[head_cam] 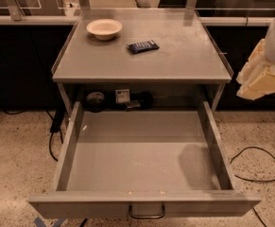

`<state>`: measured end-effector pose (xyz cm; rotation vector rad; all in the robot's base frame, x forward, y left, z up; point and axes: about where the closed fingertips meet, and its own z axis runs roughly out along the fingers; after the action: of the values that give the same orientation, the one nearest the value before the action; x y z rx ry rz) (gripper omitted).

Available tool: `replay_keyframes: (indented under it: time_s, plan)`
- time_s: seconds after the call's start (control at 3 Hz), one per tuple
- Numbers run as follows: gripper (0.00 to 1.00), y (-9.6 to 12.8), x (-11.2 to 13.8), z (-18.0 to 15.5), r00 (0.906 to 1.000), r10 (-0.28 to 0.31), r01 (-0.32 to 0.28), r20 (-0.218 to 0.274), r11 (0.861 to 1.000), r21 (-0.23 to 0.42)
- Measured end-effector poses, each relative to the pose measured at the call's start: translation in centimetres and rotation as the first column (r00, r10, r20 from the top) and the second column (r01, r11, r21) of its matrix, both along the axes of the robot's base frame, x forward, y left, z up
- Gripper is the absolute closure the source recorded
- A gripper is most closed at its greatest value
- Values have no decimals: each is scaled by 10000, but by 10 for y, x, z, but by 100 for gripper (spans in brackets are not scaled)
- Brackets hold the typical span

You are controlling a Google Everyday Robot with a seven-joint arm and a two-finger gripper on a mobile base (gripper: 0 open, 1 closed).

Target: Close top drawer

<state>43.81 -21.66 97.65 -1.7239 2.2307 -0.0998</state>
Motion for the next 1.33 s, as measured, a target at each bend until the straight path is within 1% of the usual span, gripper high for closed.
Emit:
replay_keyframes:
  time_s: [0.33,0.67,1.0,1.33]
  plan:
    - [87,0,-6,-1,9996,20,-19,272,10000,-39]
    - [100,-12,-19,-23,9994,-59,61,335,10000,-63]
    - [100,-28,-35,-57,9998,-189,189,18,9998,-113]
    - [100,-33,-45,-96,9994,-105,105,-316,9999,16]
